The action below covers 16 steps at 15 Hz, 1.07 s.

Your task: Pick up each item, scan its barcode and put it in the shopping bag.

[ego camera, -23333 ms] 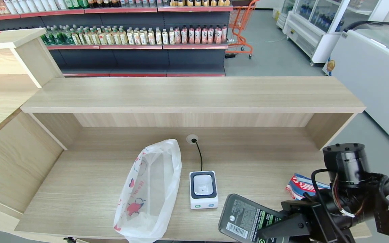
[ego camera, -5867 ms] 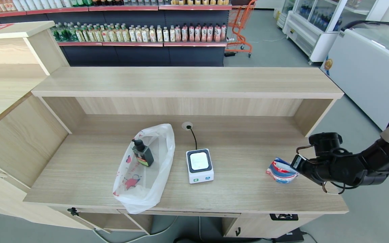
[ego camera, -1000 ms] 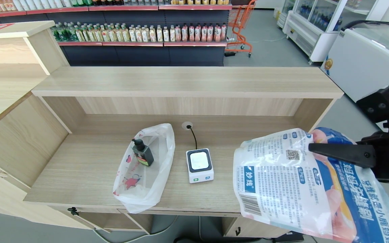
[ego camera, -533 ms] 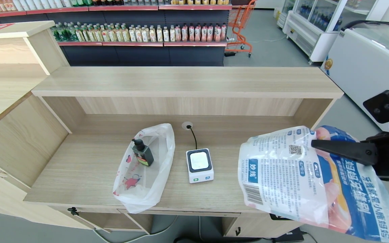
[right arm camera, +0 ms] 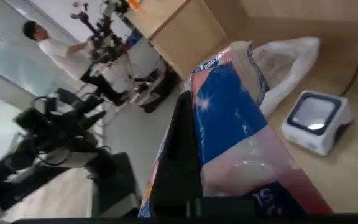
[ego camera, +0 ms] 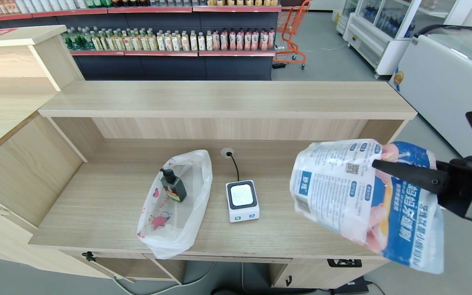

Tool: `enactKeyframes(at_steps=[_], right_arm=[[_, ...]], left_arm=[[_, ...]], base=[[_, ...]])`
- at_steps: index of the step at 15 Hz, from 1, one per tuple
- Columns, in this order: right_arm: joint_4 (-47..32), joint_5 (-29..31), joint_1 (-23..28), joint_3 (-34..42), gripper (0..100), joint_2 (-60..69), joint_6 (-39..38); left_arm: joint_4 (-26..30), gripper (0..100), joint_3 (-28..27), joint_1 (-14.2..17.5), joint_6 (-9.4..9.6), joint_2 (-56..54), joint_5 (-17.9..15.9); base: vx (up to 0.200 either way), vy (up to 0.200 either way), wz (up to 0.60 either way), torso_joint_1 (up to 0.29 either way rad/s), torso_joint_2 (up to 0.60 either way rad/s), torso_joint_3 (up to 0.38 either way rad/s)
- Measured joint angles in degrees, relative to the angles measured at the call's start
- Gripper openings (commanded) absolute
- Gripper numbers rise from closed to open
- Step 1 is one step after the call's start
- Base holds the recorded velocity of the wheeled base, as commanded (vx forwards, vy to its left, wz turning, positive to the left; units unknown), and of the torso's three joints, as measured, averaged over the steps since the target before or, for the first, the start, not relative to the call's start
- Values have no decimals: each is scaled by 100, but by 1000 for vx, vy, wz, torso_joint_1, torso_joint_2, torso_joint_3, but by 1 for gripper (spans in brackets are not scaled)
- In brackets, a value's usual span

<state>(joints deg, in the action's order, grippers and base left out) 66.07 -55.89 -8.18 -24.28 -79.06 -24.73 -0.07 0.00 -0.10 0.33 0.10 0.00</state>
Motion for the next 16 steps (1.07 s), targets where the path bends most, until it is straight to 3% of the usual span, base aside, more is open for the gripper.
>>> enactKeyframes(at_steps=[4, 5, 7, 10, 16], right_arm=[[-1587, 1498, 708, 44, 0, -77, 5542], [-1979, 1663, 1059, 72, 0, -85, 6388], [-2404, 1780, 1590, 128, 0, -104, 7136], [-2363, 1752, 1780, 157, 0, -187, 7707], [-1587, 1257, 1402, 72, 0, -396, 8580]], left_arm=[[0, 100, 0, 0, 0, 0, 2], [0, 100, 0, 0, 2, 0, 2], [0, 100, 0, 0, 2, 0, 0], [0, 100, 0, 0, 0, 0, 5], [0, 100, 0, 0, 2, 0, 0]], base=[[0, 0, 0, 0, 0, 0], [0, 0, 0, 0, 0, 0], [0, 0, 0, 0, 0, 0], [0, 0, 0, 0, 0, 0], [0, 0, 0, 0, 0, 0]])
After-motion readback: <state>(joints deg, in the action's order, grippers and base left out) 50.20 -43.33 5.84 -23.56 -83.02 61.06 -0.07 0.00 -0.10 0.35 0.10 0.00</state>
